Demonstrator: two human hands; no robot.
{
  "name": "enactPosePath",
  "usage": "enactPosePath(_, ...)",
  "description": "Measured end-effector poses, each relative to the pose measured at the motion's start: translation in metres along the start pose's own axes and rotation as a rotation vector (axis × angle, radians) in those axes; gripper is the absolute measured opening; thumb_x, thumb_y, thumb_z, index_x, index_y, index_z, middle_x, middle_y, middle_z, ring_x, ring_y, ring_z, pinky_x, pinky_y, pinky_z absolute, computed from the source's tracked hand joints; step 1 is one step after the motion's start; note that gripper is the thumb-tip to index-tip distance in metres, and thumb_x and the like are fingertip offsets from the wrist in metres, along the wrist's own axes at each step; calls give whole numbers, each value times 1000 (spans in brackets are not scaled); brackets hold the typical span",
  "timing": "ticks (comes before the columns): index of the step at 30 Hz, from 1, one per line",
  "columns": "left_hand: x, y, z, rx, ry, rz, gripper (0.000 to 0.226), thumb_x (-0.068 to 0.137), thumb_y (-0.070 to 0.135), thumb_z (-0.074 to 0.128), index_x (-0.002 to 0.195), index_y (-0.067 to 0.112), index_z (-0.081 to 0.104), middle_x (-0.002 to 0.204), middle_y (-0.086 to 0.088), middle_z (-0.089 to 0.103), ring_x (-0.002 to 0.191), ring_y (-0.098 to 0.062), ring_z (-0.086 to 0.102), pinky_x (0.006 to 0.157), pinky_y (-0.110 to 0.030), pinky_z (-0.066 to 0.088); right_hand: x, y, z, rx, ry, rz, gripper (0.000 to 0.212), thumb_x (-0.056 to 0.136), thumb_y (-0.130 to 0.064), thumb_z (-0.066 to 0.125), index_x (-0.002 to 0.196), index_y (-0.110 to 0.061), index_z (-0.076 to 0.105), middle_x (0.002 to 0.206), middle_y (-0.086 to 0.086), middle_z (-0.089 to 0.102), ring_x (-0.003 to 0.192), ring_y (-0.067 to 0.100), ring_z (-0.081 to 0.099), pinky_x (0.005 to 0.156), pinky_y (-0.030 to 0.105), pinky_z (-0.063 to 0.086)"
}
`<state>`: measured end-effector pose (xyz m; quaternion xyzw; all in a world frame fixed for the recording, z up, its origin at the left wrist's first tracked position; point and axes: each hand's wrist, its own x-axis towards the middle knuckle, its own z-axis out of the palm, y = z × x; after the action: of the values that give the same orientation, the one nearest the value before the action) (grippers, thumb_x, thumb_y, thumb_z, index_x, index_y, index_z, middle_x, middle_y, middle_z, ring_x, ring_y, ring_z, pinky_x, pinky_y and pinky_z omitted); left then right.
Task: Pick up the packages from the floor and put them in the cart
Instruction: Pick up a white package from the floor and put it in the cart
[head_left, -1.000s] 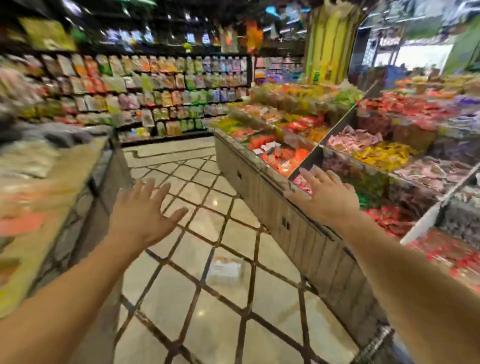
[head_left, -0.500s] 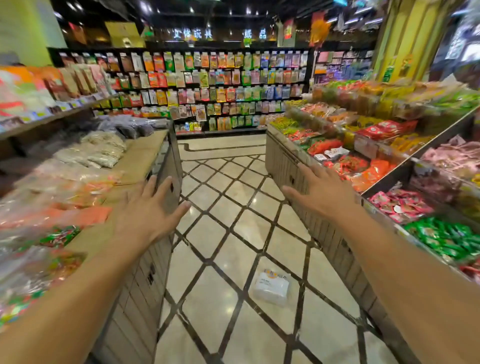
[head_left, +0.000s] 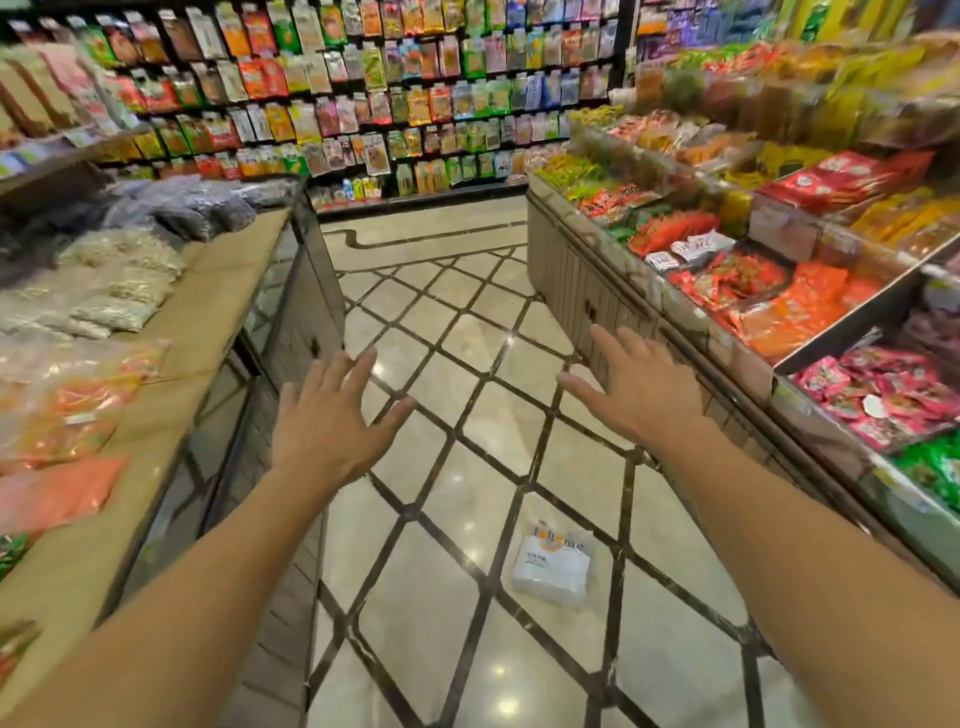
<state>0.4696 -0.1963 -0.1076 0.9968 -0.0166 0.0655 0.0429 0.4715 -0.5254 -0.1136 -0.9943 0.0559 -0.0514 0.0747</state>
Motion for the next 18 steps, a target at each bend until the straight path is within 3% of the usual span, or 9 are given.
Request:
enactPosePath(11,165,66,140,-94,-174,201,87,92,82,21,165,36,5,173,-4,9,159,-27,6,126,-54,6,117,53,108,-13,-110,159,93,89,-88,20,166,-36,7,174,4,15,156,34,23,117,58,32)
enactPosePath(18,263,79,267,-112,-373,161,88,91,83,21,164,36,8,173,-2,11,159,-27,10,126,-55,11,193,67,215,-4,-266,251,89,91,-86,25,165,-41,9,174,2,16,156,32,22,119,56,28)
